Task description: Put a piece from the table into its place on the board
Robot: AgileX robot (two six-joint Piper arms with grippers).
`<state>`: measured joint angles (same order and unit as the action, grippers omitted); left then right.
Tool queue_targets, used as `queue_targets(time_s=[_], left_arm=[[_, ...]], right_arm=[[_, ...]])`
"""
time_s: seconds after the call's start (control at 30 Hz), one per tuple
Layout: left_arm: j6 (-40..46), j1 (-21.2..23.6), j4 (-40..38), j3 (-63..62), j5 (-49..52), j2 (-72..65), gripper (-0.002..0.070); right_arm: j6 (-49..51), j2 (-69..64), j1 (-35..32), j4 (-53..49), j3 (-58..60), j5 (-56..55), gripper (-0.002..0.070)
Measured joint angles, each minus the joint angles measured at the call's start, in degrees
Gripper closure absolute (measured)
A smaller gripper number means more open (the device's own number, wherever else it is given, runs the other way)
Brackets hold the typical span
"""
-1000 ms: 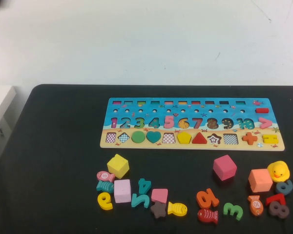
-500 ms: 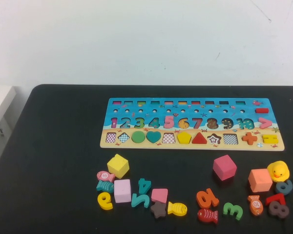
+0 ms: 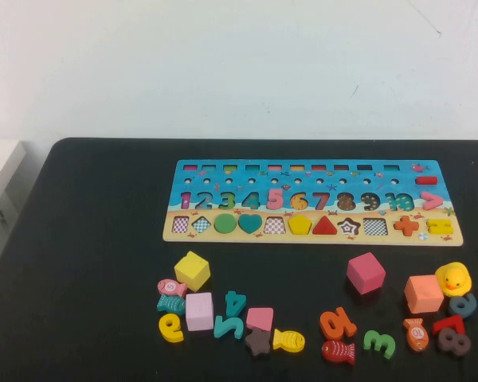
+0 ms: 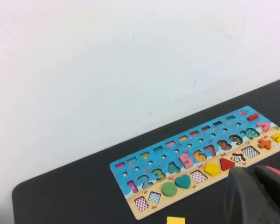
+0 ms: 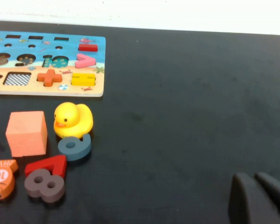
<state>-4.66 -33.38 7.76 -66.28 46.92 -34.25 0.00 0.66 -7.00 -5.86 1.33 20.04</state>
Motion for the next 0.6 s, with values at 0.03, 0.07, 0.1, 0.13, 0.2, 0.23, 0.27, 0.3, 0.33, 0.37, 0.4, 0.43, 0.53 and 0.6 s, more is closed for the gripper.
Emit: queue_targets(time_s=[0.03,0.07,0.1,0.13,0.2,0.23,0.27,0.3,0.33,0.37,0.4,0.43,0.53,0.6], left_arm=[[0.0,0.0,0.0,3.9,-1.7,2.5,0.0675],[0.0,0.0,0.0,6.9,-2.7,4.4,0.0675],[0.0,0.0,0.0,9.2,-3.9,6.6,0.0675],[0.0,0.0,0.0,11.9,-4.9,8.4,0.0675],[0.0,0.0,0.0,16.3,-6.3,11.1,0.0675],[0.0,0.0,0.0,18.6,-6.7,12.1,0.0675],[0.0,0.0,0.0,20.6,-7.0,13.0,0.0675],[0.0,0.0,0.0,22.4,-7.0,13.5,0.0675],[0.0,0.0,0.0,24.1,-7.0,13.8,0.0675],[0.0,0.0,0.0,25.3,-7.0,14.0,0.0675],[0.0,0.0,0.0,26.7,-7.0,14.0,0.0675],[0.0,0.0,0.0,28.0,-7.2,14.0,0.0675],[0.0,0.0,0.0,33.0,-7.4,14.0,0.0675],[0.0,0.0,0.0,35.2,-7.5,14.0,0.0675]], right_arm=[[0.0,0.0,0.0,0.0,0.0,0.0,0.0657],[0.0,0.0,0.0,0.0,0.0,0.0,0.0657],[0.0,0.0,0.0,0.0,0.0,0.0,0.0657],[0.0,0.0,0.0,0.0,0.0,0.0,0.0657],[0.0,0.0,0.0,0.0,0.0,0.0,0.0657],[0.0,0.0,0.0,0.0,0.0,0.0,0.0657],[0.0,0.0,0.0,0.0,0.0,0.0,0.0657],[0.0,0.0,0.0,0.0,0.0,0.0,0.0657],[0.0,0.0,0.0,0.0,0.0,0.0,0.0657],[0.0,0.0,0.0,0.0,0.0,0.0,0.0657],[0.0,0.0,0.0,0.0,0.0,0.0,0.0657],[0.0,0.0,0.0,0.0,0.0,0.0,0.0657],[0.0,0.0,0.0,0.0,0.0,0.0,0.0658],[0.0,0.0,0.0,0.0,0.0,0.0,0.0657]])
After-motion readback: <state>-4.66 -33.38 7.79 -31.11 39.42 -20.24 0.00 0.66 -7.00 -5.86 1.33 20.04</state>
